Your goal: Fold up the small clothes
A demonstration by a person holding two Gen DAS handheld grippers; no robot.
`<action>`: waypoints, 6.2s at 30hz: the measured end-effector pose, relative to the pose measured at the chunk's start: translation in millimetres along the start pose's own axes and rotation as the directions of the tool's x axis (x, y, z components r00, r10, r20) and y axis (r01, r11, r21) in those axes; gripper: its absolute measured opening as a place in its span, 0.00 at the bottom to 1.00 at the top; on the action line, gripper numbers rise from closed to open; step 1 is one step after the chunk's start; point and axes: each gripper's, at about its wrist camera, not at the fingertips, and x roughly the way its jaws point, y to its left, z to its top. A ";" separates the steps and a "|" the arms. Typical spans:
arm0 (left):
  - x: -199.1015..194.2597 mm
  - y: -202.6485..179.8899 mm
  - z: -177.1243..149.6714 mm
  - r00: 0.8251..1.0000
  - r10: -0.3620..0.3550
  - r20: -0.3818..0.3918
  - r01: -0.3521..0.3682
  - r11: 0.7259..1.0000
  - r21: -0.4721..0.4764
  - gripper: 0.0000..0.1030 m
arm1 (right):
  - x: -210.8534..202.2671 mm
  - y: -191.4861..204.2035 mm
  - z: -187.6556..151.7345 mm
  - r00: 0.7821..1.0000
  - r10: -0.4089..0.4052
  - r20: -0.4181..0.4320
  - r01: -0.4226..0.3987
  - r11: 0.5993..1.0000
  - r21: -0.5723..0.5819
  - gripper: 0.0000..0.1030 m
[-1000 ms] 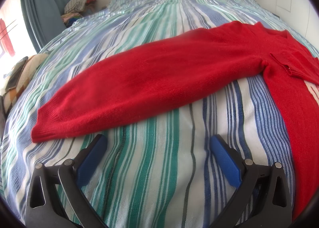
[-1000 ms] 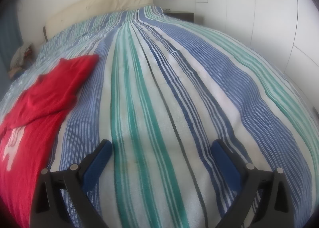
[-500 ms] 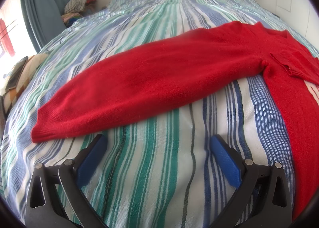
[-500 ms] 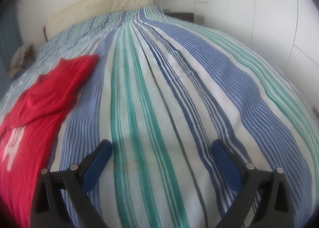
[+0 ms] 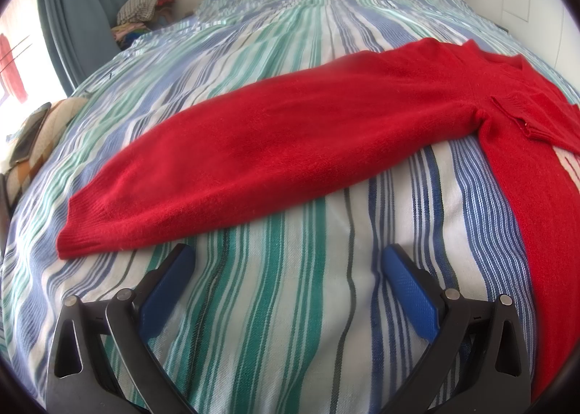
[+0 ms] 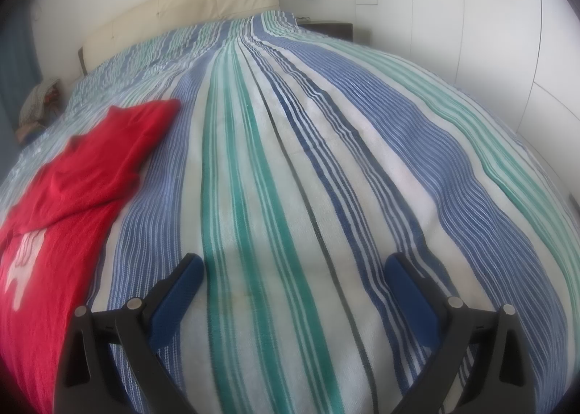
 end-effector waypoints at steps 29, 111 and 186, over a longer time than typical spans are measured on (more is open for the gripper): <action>0.0 0.0 0.1 1.000 0.000 0.000 0.000 1.000 0.000 1.00 | 0.0 0.6 0.5 1.000 0.001 0.001 -0.001 1.000 0.001 0.97; 23.8 219.9 19.8 0.943 -0.288 -0.166 0.138 0.793 -0.593 0.72 | -0.6 -5.2 -1.0 0.996 0.086 0.018 -0.087 0.995 0.047 1.00; -107.5 26.6 65.5 0.959 -0.233 0.164 0.243 0.969 -0.045 0.92 | 0.1 -5.0 0.1 0.998 0.057 0.023 -0.058 0.998 0.034 1.00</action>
